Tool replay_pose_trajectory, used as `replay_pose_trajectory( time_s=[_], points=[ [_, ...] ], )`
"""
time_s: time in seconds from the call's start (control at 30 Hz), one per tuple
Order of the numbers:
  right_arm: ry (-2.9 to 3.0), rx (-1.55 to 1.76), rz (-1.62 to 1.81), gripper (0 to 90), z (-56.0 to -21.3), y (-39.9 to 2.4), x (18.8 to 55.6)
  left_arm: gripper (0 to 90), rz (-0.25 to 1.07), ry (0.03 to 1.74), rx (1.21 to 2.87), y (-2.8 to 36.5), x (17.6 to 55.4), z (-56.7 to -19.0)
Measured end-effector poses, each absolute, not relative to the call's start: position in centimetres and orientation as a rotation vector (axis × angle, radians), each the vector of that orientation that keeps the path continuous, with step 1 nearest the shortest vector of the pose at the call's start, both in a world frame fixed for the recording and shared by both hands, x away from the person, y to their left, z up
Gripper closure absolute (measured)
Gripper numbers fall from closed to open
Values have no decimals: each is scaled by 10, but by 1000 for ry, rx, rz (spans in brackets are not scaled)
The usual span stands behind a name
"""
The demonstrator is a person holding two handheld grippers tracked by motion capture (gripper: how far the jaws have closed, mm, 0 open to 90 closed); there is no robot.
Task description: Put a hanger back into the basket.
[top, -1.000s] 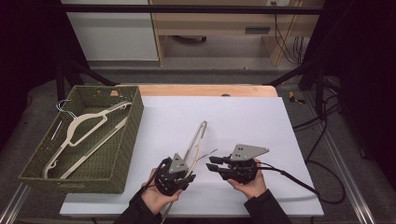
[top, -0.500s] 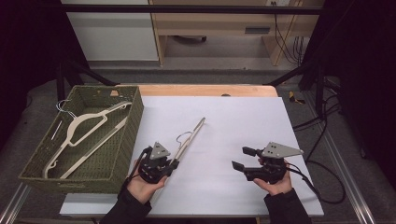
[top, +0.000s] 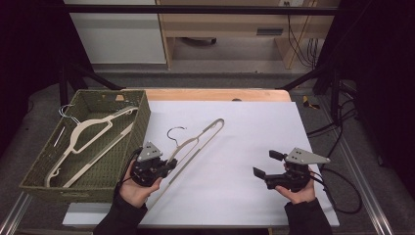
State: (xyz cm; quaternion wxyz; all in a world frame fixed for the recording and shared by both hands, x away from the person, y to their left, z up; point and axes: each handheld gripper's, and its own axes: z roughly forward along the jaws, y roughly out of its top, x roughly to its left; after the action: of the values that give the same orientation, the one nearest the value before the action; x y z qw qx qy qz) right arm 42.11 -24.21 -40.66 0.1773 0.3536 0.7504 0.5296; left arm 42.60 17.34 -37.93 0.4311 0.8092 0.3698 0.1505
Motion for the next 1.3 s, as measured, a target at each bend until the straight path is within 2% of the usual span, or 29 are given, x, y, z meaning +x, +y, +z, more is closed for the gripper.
replay_pose_trajectory(
  time_s=[0.3, 0.67, 1.0, 1.3],
  points=[
    [2038, 1034, 1507, 68, -398, -256, 418, 859, 423, 782, 1935, 185, 414, -323],
    [2011, 1037, 1493, 56, -395, -261, 417, 859, 443, 715, 1964, 205, 424, -278],
    [1983, 1059, 1490, 48, -394, -268, 416, 859, 408, 699, 1985, 266, 449, -245],
    [1989, 1061, 1485, 44, -395, -268, 417, 859, 472, 785, 2016, 316, 466, -244]
  ],
)
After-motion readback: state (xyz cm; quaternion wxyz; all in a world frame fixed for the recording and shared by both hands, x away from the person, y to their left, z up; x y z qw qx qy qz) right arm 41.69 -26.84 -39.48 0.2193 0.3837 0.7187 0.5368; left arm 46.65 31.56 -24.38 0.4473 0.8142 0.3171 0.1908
